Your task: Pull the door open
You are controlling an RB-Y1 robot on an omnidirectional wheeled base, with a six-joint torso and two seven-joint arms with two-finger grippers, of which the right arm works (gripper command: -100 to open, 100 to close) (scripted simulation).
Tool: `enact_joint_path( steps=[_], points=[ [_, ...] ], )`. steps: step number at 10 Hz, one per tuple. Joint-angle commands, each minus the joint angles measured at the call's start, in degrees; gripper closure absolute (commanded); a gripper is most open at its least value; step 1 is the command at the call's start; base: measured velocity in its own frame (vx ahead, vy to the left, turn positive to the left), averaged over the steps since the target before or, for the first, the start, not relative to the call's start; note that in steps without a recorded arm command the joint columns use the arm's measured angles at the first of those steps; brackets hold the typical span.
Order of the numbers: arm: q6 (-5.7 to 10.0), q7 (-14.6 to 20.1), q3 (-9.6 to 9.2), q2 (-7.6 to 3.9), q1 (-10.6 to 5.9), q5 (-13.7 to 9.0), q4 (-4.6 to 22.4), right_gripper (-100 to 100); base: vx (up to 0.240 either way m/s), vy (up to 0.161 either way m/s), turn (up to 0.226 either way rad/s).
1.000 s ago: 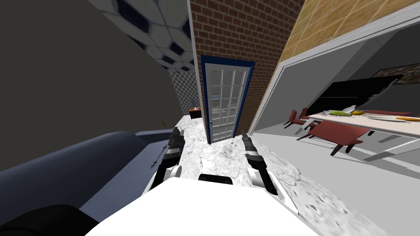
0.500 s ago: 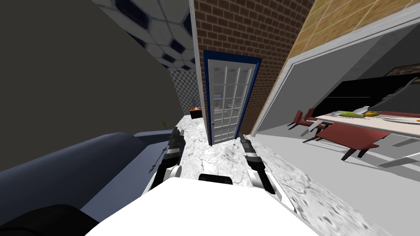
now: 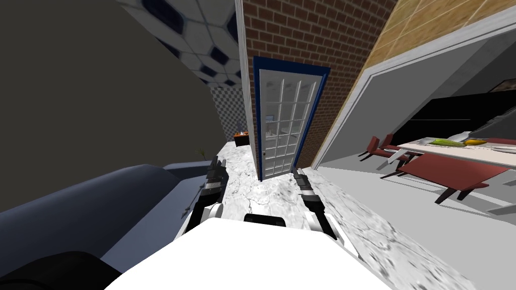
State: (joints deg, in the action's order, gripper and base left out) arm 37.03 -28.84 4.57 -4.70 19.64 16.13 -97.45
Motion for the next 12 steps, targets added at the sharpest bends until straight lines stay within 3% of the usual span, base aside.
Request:
enact_joint_path(
  steps=[1,3,12],
  points=[
    [0.99,-1.74,0.57,-0.24,-0.97,1.12,2.73,-100,0.101,0.066,0.026],
    [1.55,-2.73,0.82,-0.26,-1.24,1.84,4.08,-100,0.096,0.059,0.012],
    [6.47,-11.52,3.06,-0.23,-3.6,8.17,16.1,-100,0.095,0.062,0.019]
  ],
)
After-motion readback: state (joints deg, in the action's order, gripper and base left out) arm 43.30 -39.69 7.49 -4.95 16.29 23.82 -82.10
